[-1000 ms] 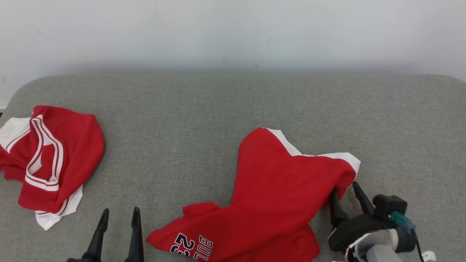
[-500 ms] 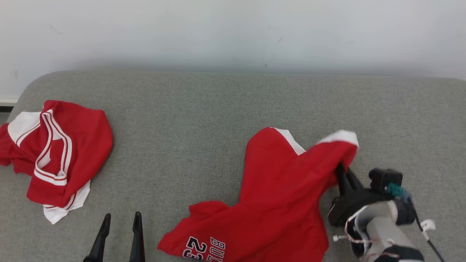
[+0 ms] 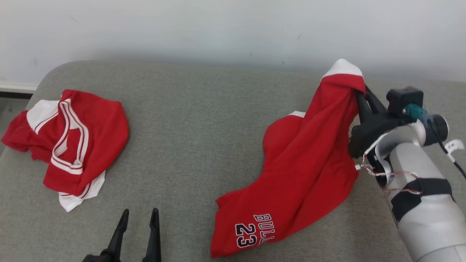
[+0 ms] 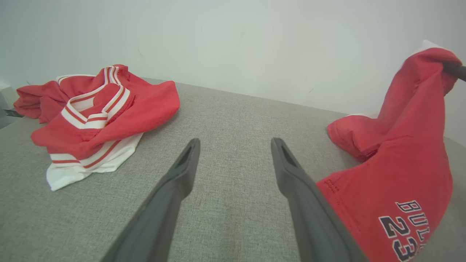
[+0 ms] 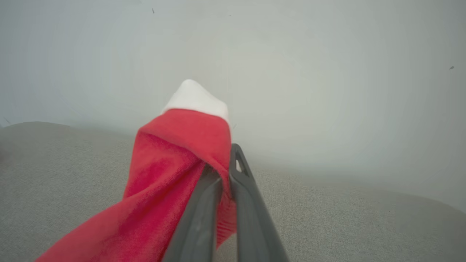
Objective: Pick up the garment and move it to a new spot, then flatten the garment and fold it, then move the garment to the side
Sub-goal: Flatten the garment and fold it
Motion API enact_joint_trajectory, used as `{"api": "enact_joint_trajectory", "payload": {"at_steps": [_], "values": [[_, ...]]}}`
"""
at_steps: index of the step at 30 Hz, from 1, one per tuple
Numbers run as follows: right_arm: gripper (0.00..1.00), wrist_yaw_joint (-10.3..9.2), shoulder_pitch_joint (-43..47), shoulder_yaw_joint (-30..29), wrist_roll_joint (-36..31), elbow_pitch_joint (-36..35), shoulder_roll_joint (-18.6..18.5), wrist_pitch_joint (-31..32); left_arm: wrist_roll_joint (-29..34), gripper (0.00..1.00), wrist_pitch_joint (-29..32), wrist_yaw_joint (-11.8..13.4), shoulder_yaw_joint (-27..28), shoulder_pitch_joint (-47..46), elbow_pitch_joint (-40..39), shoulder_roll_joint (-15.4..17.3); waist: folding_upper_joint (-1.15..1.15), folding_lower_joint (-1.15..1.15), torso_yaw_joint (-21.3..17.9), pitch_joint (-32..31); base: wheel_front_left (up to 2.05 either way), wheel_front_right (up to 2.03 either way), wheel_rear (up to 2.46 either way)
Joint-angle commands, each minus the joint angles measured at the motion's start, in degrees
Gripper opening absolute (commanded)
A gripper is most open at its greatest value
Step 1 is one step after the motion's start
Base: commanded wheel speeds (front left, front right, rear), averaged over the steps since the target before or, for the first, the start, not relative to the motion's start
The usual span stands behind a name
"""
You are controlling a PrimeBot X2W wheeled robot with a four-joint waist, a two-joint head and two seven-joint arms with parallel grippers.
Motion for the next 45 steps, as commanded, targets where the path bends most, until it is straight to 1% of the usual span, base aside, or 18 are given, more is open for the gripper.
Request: {"api": "enact_joint_trajectory", "payload": {"at_steps": [1, 5, 9, 10, 11, 12, 13, 20, 26, 32, 38, 42, 45], "values": [[0.00, -0.13, -2.2, 0.9, -0.8, 1.0, 0.0, 1.4, -0.7, 1.00, -0.1, 0.3, -0.7, -1.2, 0.3, -0.1, -0.01, 0.00, 1.9, 1.2, 0.00, 0.00, 0.00], [0.00, -0.13, -6.6, 2.5, -1.3, 5.2, 0.3, 3.9, -1.8, 1.00, -0.1, 0.4, -2.3, -2.4, 1.3, -0.1, -0.01, 0.00, 3.6, 2.5, 0.00, 0.00, 0.00], [0.00, -0.13, -10.0, 3.6, -1.9, 9.8, 1.2, 2.6, -2.2, 1.00, -0.1, 0.5, -3.4, -3.4, 2.4, -0.1, -0.01, 0.00, 4.8, 3.2, 0.00, 0.00, 0.00], [0.07, -0.13, -10.6, 3.8, -2.0, 11.0, 1.5, 2.0, -2.3, 1.00, -0.1, 0.5, -3.5, -3.6, 2.6, -0.1, -0.01, 0.00, 4.9, 3.2, 0.00, 0.00, 0.00], [0.53, -0.13, -11.0, 3.8, -2.3, 12.2, 1.7, 1.4, -2.6, 1.00, -0.1, 0.5, -3.6, -3.7, 2.8, -0.1, -0.01, 0.00, 4.9, 3.2, 0.00, 0.00, 0.00], [0.53, -0.13, -11.0, 3.8, -2.3, 12.2, 1.7, 1.4, -2.6, 1.00, -0.1, 0.5, -3.6, -3.7, 2.8, -0.1, -0.01, 0.00, 4.9, 3.2, 0.00, 0.00, 0.00], [1.00, -0.13, -11.2, 4.0, -2.4, 13.5, 2.1, 1.1, -2.6, 1.00, -0.1, 0.5, -3.8, -3.8, 3.1, -0.1, -0.01, 0.00, 4.9, 3.2, 0.00, 0.00, 0.00], [1.00, -0.13, -12.4, 5.3, -2.3, 19.1, 3.5, -2.7, -2.0, 1.00, -0.1, 0.2, -3.3, -3.2, 4.1, -0.1, -0.01, 0.00, 3.6, 1.7, 0.00, 0.00, 0.00], [1.00, -0.13, -10.7, 5.3, 0.7, 19.0, 3.1, -5.5, -1.3, 1.00, -0.1, 0.0, -2.0, -1.7, 4.0, -0.1, -0.01, 0.00, 1.5, 0.0, 0.00, 0.00, 0.00], [1.00, -0.13, -5.2, 5.5, 4.4, 16.1, 1.5, -6.3, -0.8, 1.00, -0.1, -0.3, -0.8, -0.8, 3.1, -0.1, -0.01, 0.00, -0.2, -0.7, 0.00, 0.00, 0.00], [1.00, -0.13, 3.8, 3.8, 7.8, 9.7, 0.7, -6.2, -0.4, 1.00, -0.1, -0.4, 0.2, -0.6, 2.2, -0.1, -0.01, 0.00, -1.0, -0.5, 0.00, 0.00, 0.00], [1.00, -0.13, 10.2, 1.9, 9.1, 5.8, 1.6, -6.2, -0.1, 1.00, -0.1, -0.5, 0.6, -0.3, 2.0, -0.1, -0.01, 0.00, -1.0, -0.3, 0.00, 0.00, 0.00], [1.00, -0.13, 14.8, 0.1, 10.0, 3.0, 3.0, -6.2, 0.1, 1.00, -0.1, -0.6, 0.9, -0.4, 2.0, -0.1, -0.01, 0.00, -0.9, -0.1, 0.00, 0.00, 0.00]]}}
